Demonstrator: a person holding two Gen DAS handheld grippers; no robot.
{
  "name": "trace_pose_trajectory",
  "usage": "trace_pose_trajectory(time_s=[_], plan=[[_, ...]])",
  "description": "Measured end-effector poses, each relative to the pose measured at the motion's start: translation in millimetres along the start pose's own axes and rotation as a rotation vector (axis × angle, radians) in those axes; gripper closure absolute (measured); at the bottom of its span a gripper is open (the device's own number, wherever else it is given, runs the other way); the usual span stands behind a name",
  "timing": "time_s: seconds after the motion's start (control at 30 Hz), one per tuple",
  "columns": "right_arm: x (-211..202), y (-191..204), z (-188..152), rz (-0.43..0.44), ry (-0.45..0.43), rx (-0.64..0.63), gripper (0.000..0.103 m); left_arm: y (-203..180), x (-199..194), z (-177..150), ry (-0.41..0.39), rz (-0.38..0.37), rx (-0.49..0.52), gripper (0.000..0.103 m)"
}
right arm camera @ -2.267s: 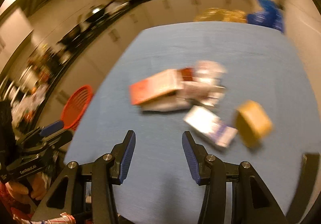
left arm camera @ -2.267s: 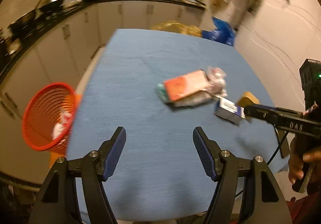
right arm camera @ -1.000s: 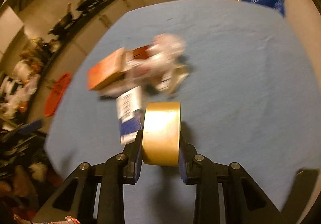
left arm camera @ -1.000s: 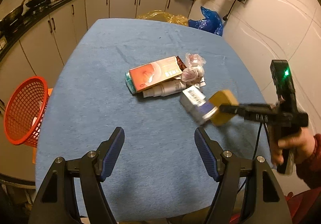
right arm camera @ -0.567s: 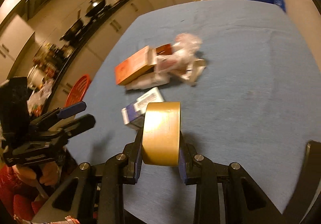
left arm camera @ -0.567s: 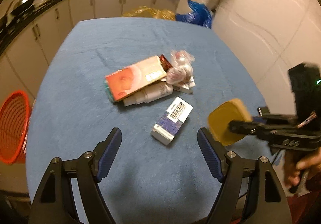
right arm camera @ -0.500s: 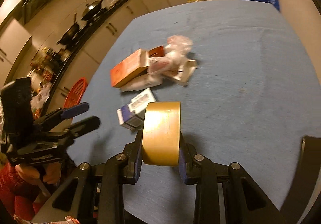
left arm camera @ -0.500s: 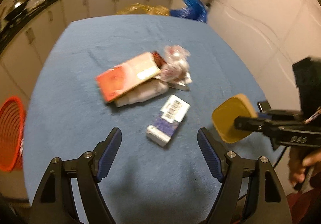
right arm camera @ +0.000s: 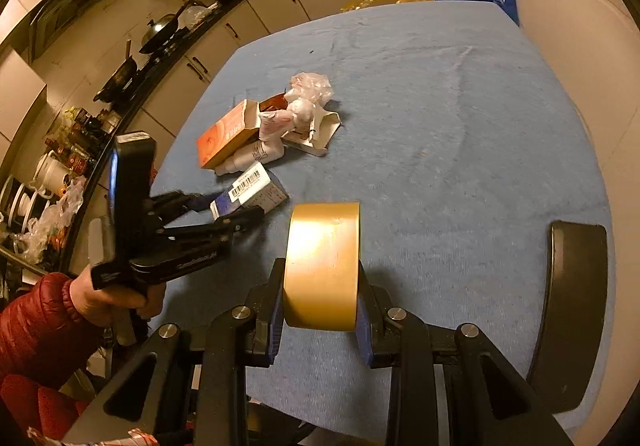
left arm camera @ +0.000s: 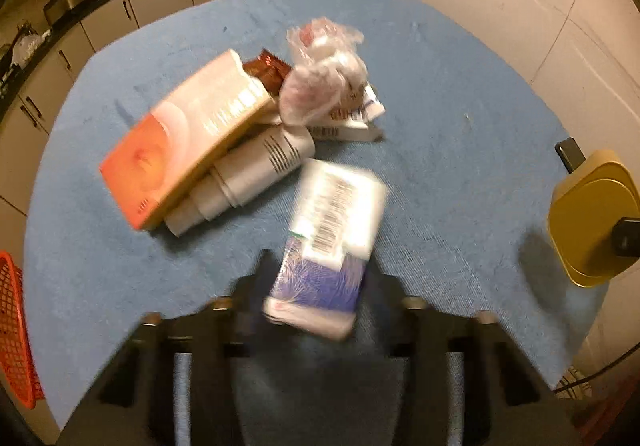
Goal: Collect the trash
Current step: 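Grasp the blue-white barcoded medicine box with the left gripper, then lift the medicine box and tape roll and carry both toward the red basket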
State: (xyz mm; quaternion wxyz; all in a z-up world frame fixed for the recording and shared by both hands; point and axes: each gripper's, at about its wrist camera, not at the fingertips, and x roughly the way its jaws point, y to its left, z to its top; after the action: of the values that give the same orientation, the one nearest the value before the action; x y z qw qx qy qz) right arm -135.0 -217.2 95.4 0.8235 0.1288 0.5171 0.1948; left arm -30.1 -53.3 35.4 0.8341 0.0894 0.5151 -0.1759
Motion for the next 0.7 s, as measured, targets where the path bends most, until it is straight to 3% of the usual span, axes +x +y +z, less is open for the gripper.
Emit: trace_pose_trajectory(time_s=[0.3,0.7], plan=[[11,27,6,0.016,-0.013,-0.037,0.071,7,-49,-32,-0.126,-0.013,-0.064,0.070],[43,95,22,0.101,0.010,-0.158,0.071,53,-122,-61,-0.212,0.078,-0.185,0.070]])
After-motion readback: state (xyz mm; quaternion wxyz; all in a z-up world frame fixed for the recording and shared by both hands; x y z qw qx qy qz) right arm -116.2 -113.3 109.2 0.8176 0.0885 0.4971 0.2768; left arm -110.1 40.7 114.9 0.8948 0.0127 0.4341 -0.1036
